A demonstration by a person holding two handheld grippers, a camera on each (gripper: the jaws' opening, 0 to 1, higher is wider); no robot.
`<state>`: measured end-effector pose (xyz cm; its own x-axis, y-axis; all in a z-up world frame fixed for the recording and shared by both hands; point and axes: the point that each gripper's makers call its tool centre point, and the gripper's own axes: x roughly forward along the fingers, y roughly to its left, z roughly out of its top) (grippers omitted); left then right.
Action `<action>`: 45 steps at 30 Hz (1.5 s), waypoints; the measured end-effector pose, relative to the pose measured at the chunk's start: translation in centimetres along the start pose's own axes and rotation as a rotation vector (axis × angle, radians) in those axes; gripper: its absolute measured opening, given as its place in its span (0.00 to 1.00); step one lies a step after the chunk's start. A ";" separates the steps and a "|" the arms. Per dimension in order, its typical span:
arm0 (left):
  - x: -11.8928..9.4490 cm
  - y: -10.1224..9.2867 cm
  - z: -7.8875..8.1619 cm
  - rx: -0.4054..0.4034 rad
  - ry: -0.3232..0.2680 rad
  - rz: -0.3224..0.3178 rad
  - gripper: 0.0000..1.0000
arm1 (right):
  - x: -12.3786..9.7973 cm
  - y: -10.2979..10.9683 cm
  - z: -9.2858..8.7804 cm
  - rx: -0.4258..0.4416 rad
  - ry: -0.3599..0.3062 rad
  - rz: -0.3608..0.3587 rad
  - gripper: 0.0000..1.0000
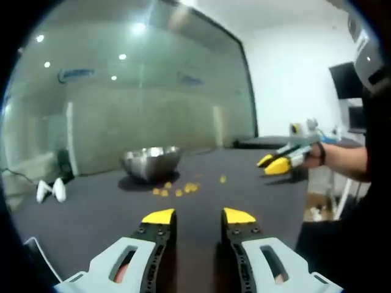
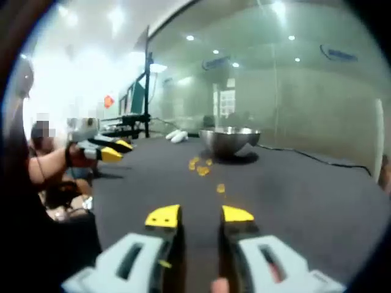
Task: Pick up the QQ candy scattered on the table and place it into the stainless steel bowl on the table
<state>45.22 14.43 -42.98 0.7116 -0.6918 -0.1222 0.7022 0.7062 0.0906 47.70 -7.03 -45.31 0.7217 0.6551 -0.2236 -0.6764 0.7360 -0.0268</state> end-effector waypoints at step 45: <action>-2.7 -1.0 1.3 -0.009 0.039 0.035 0.48 | -0.1 2.0 0.8 -0.081 0.082 0.018 0.28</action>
<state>42.63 15.38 -41.48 0.7341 -0.6605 -0.1576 0.6766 0.7312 0.0867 46.40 -5.49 -44.55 0.6971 0.6493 -0.3040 -0.7012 0.7060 -0.1000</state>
